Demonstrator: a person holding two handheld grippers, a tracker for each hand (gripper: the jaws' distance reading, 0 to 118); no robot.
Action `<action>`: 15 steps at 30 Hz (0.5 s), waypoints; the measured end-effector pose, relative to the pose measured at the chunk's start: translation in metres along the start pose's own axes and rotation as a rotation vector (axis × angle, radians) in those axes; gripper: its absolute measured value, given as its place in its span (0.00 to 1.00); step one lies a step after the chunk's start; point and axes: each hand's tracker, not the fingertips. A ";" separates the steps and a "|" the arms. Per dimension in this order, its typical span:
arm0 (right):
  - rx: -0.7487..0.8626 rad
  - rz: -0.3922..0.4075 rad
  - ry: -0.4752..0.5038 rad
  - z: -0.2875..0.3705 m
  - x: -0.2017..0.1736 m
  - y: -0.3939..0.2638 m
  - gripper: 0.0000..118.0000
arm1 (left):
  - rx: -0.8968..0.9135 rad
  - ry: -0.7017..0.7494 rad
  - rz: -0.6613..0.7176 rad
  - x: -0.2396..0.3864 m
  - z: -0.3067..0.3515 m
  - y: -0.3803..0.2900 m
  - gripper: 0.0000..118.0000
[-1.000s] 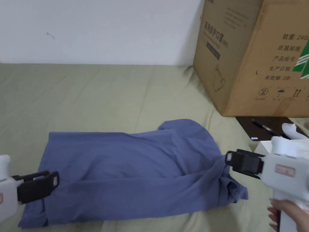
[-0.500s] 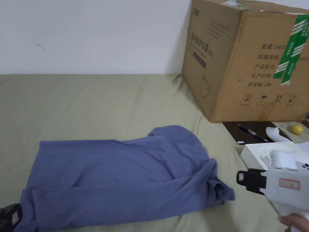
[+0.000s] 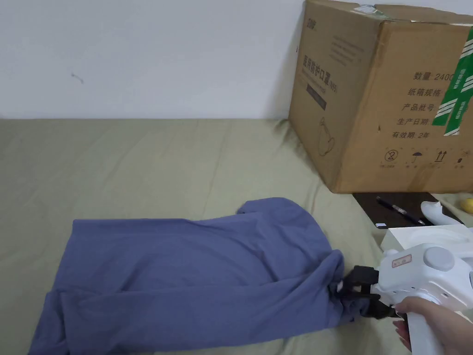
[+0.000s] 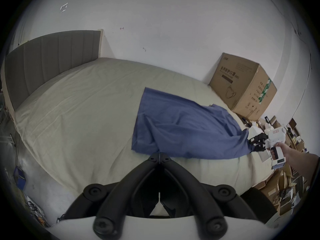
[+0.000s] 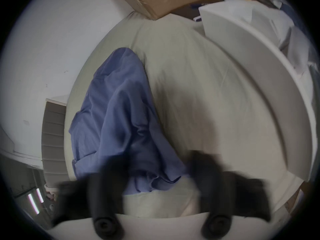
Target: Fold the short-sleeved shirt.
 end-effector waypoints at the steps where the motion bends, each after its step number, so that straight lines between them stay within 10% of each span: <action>1: -0.011 0.005 0.036 -0.002 0.000 -0.005 0.05 | -0.009 0.002 0.001 -0.002 -0.001 -0.001 0.00; 11: 0.070 0.126 0.009 0.034 -0.012 -0.032 0.05 | -0.327 -0.041 0.034 -0.019 -0.073 0.042 0.06; 12: 0.064 0.143 0.008 0.036 -0.013 -0.036 0.05 | -0.360 -0.009 0.030 -0.021 -0.087 0.048 0.22; 14: 0.053 0.154 0.006 0.038 -0.016 -0.040 0.05 | -0.394 0.034 0.015 -0.028 -0.113 0.057 0.95; 15: 0.055 0.157 -0.003 0.037 -0.020 -0.042 0.05 | -0.413 0.050 -0.001 -0.037 -0.126 0.060 0.98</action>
